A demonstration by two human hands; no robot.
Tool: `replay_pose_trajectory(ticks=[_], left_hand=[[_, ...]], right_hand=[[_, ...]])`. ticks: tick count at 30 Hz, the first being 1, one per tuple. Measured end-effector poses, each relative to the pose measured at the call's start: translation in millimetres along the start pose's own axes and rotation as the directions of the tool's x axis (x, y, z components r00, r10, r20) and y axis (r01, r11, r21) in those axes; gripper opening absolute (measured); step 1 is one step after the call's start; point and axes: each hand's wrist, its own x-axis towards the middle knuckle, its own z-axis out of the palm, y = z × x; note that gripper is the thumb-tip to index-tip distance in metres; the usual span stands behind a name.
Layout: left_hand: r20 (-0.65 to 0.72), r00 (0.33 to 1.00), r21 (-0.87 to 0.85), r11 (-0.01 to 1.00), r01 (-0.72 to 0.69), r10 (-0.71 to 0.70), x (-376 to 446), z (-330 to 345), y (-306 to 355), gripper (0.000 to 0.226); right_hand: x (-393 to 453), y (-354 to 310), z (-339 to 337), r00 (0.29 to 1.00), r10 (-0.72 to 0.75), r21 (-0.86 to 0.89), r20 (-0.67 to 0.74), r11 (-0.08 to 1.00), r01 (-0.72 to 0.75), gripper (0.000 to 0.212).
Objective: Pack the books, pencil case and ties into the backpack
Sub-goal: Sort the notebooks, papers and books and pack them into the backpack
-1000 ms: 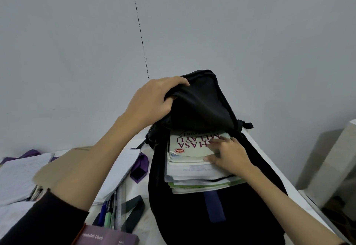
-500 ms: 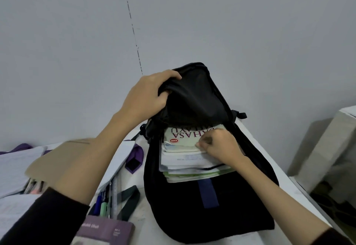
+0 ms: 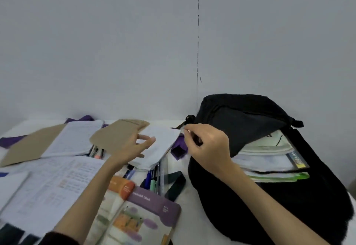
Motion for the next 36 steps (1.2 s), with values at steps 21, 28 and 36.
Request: replay_pose_trajectory(ticks=[21, 28, 36], left_hand=[[0.056, 0.927, -0.434, 0.827, 0.357, -0.371, 47.7, -99.5, -113.5, 0.034], [0.239, 0.967, -0.011, 0.996, 0.092, -0.086, 48.7, -100.3, -126.1, 0.036], [0.137, 0.965, -0.642, 0.722, 0.258, -0.223, 56.6, -112.2, -125.4, 0.053]], right_hand=[[-40.5, -36.0, 163.2, 0.069, 0.942, -0.394, 0.329, 0.203, -0.897, 0.036], [-35.2, -54.1, 172.0, -0.086, 0.934, 0.132, 0.348, -0.140, -0.981, 0.022], [-13.8, -69.4, 173.1, 0.013, 0.857, 0.399, 0.516, -0.227, -0.888, 0.027]])
